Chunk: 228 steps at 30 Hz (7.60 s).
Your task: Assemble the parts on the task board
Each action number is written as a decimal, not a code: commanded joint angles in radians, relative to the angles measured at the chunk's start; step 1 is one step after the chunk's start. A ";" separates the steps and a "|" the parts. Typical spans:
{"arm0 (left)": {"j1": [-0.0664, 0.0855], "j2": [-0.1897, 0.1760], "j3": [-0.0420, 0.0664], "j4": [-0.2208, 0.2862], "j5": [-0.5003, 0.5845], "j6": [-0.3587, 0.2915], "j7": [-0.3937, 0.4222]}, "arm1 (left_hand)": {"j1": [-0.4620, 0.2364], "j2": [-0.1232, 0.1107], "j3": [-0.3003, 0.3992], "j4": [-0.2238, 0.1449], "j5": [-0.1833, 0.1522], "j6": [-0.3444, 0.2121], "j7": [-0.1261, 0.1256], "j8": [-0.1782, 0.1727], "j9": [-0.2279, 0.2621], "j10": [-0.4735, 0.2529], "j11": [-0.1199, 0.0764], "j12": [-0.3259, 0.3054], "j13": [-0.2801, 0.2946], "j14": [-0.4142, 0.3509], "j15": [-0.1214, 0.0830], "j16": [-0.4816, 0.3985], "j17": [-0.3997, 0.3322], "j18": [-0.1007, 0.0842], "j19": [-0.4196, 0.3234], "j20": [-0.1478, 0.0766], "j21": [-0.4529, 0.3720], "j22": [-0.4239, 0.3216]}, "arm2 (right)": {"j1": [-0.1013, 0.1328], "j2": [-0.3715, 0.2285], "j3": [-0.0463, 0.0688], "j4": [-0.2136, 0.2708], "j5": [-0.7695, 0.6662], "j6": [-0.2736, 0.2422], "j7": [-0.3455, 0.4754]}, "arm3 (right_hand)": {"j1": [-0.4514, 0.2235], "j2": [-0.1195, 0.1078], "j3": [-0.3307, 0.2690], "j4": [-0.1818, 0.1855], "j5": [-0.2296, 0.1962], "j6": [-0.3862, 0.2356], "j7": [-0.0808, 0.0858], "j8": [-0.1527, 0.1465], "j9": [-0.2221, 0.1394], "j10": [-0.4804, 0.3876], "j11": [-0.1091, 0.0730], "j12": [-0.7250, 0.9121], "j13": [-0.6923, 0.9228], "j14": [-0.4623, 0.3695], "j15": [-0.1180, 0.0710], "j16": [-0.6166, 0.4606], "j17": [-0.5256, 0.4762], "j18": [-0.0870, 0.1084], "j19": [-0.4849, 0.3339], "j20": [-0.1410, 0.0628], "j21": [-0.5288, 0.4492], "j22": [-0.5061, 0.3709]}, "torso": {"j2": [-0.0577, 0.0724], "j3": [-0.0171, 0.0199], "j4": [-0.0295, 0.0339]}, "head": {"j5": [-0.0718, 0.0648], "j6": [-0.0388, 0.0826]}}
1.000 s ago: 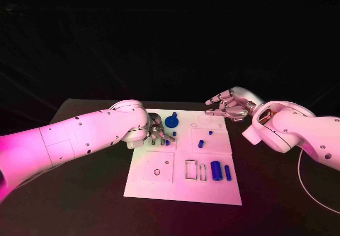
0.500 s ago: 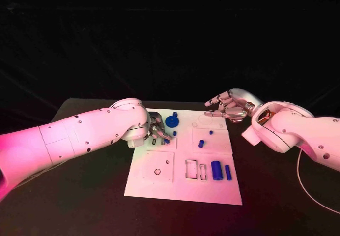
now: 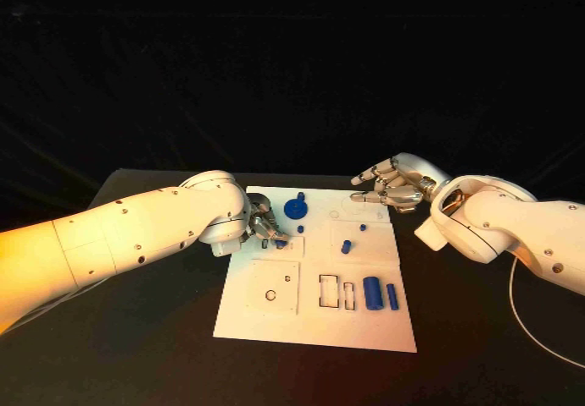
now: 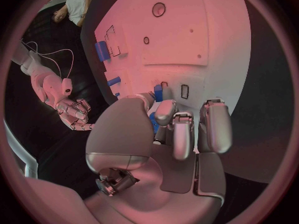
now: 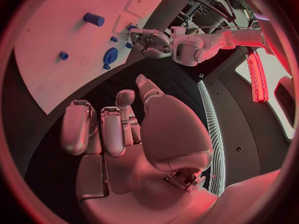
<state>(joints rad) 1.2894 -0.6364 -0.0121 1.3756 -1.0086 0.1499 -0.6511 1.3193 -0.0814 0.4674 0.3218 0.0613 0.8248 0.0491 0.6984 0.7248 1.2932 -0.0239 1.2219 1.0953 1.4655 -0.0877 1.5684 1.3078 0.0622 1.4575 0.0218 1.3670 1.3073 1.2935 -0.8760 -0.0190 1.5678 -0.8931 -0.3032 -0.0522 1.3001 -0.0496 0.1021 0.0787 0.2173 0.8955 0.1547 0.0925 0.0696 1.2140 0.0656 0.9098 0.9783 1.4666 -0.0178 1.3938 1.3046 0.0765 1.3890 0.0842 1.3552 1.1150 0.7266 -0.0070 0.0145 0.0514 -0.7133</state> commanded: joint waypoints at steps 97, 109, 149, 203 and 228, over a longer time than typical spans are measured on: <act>-0.004 0.056 -0.004 -0.052 -0.108 0.123 -0.008 | -0.285 -0.034 0.111 -0.111 0.002 0.086 -0.025 0.012 0.017 0.029 -0.019 -0.007 -0.019 0.105 -0.011 0.002 0.263 -0.006 0.015 -0.009 0.010 0.058 | -0.009 -0.003 -0.002 0.033 -0.016 0.022 0.017 | -0.032 0.021 -0.044 0.048 0.015 -0.001 0.003 0.008 -0.001 -0.004 0.001 0.011 -0.003 0.050 0.003 -0.006 0.000 0.012 -0.005 0.004 -0.008 -0.003 | 0.001 -0.0007 0.0023 | 0.004 -0.024; -0.004 0.059 -0.004 -0.059 -0.111 0.123 -0.009 | -0.335 -0.028 0.038 -0.071 0.003 0.096 -0.027 0.012 0.019 0.037 -0.020 0.004 -0.008 0.105 -0.012 0.002 0.263 -0.008 0.020 -0.010 0.016 0.069 | -0.009 -0.004 -0.002 0.034 -0.010 0.021 0.021 | -0.034 0.021 -0.048 0.051 0.017 -0.001 0.003 0.008 -0.001 -0.006 0.001 0.008 -0.006 0.049 0.003 -0.009 -0.005 0.013 -0.006 0.004 -0.010 -0.007 | 0.000 -0.0007 0.0023 | 0.003 -0.024; 0.091 0.056 0.061 -0.147 -0.034 0.089 0.014 | -0.312 0.005 -0.336 -0.032 0.003 -0.034 0.033 -0.085 -0.032 -0.191 0.034 -0.210 -0.275 0.095 0.031 -0.016 0.236 0.028 -0.059 0.022 -0.159 -0.065 | -0.009 0.002 -0.002 0.012 0.000 0.025 0.025 | -0.037 0.023 -0.057 0.060 0.023 -0.002 0.003 0.009 -0.001 -0.010 0.001 0.008 -0.009 0.047 0.004 -0.013 -0.009 0.014 -0.010 0.004 -0.015 -0.016 | 0.001 -0.0014 0.0034 | 0.002 -0.012; 0.083 0.191 0.017 -0.416 -0.162 0.278 0.083 | -0.207 0.115 -0.444 -0.032 0.006 0.034 0.019 -0.081 -0.102 -0.090 0.021 -0.074 -0.160 0.105 0.023 0.002 0.263 0.009 -0.003 0.022 -0.078 0.021 | -0.009 0.019 -0.002 0.000 -0.010 0.033 0.026 | -0.011 0.032 -0.061 0.056 0.043 0.003 0.001 0.015 0.000 -0.011 -0.001 0.015 -0.009 0.048 0.002 -0.015 -0.010 0.015 -0.010 0.003 -0.017 -0.018 | 0.000 -0.0004 0.0031 | 0.014 -0.016; 0.080 0.199 0.015 -0.436 -0.153 0.284 0.090 | -0.137 0.155 -0.431 -0.039 0.008 0.046 0.016 -0.088 -0.121 -0.073 0.018 -0.053 -0.138 0.105 0.019 0.002 0.263 0.007 0.003 0.018 -0.068 0.035 | -0.009 0.019 -0.002 -0.001 -0.011 0.031 0.027 | -0.009 0.033 -0.061 0.056 0.044 0.005 0.000 0.016 0.000 -0.012 -0.001 0.014 -0.010 0.048 0.002 -0.016 -0.011 0.015 -0.010 0.002 -0.017 -0.018 | 0.000 -0.0005 0.0018 | 0.010 -0.020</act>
<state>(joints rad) 1.3698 -0.4410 0.0032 0.9412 -1.1683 0.4118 -0.5733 1.1742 0.0740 0.0338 0.2862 0.0655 0.8651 0.0623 0.6151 0.6040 1.2155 -0.0057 1.1617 0.9553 1.4658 -0.0589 1.5660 1.3075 0.0779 1.4544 0.0430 1.2935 1.3078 1.2852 -0.8584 -0.0210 1.5667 -0.8951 -0.2791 -0.0310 1.2846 -0.0158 0.0457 0.1351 0.2578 0.8953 0.1549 0.1042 0.0688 1.2071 0.0657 0.9204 0.9692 1.4666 -0.0178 1.3816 1.2952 0.0764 1.3857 0.0879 1.3434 1.0981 0.7268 -0.0077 0.0171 0.0617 -0.7331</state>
